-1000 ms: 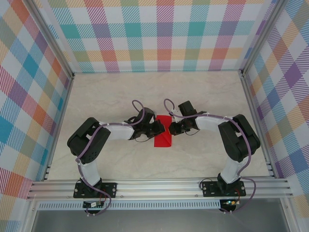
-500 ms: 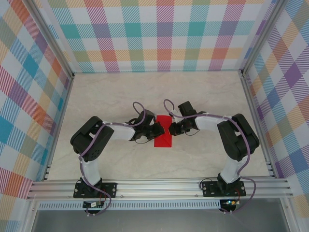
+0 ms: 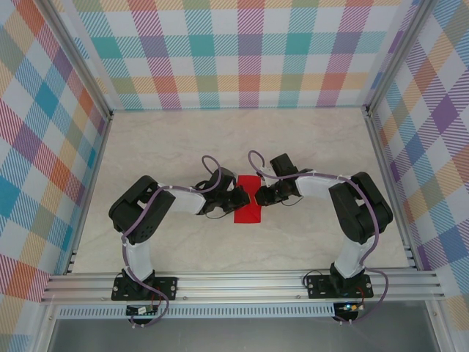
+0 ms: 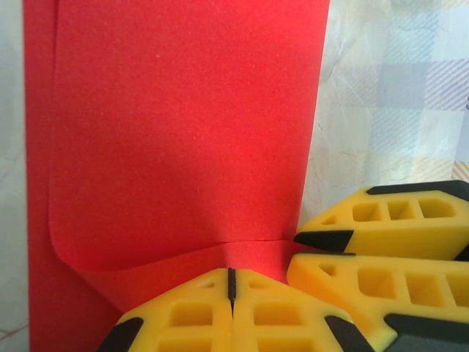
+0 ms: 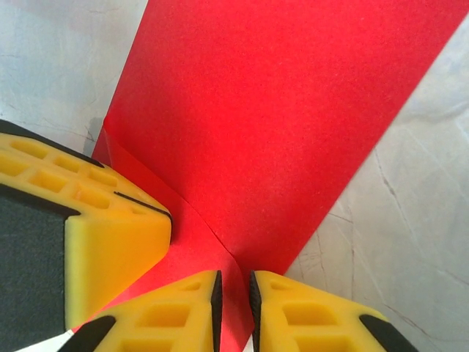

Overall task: Fold a paper plane with a square sheet of paper (pick it up from the middle)
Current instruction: Fold the triangle a second time at the center of the table.

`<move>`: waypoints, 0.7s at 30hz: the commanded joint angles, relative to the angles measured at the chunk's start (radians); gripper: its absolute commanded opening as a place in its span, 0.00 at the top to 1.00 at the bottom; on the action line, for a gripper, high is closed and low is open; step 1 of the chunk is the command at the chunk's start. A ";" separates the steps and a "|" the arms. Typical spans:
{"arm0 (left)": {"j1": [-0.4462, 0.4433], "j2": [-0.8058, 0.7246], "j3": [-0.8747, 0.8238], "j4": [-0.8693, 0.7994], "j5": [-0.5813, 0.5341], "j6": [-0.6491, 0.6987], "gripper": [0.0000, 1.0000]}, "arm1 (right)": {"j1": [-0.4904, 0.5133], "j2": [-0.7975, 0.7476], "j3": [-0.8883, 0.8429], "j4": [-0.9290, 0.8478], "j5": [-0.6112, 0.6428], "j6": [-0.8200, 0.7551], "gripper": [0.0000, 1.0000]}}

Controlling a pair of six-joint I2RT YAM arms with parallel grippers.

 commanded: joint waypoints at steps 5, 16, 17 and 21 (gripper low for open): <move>-0.012 0.009 -0.031 -0.013 -0.007 0.004 1.00 | -0.011 -0.123 0.012 -0.053 0.015 0.065 0.64; -0.013 -0.020 -0.056 0.011 -0.021 -0.005 1.00 | -0.009 -0.227 -0.094 -0.025 -0.109 0.256 0.69; -0.013 -0.026 -0.061 0.017 -0.023 -0.007 1.00 | -0.010 -0.226 -0.100 -0.012 -0.134 0.267 0.70; -0.012 -0.048 -0.069 0.030 -0.031 -0.005 1.00 | -0.009 -0.223 -0.109 0.017 -0.194 0.303 0.73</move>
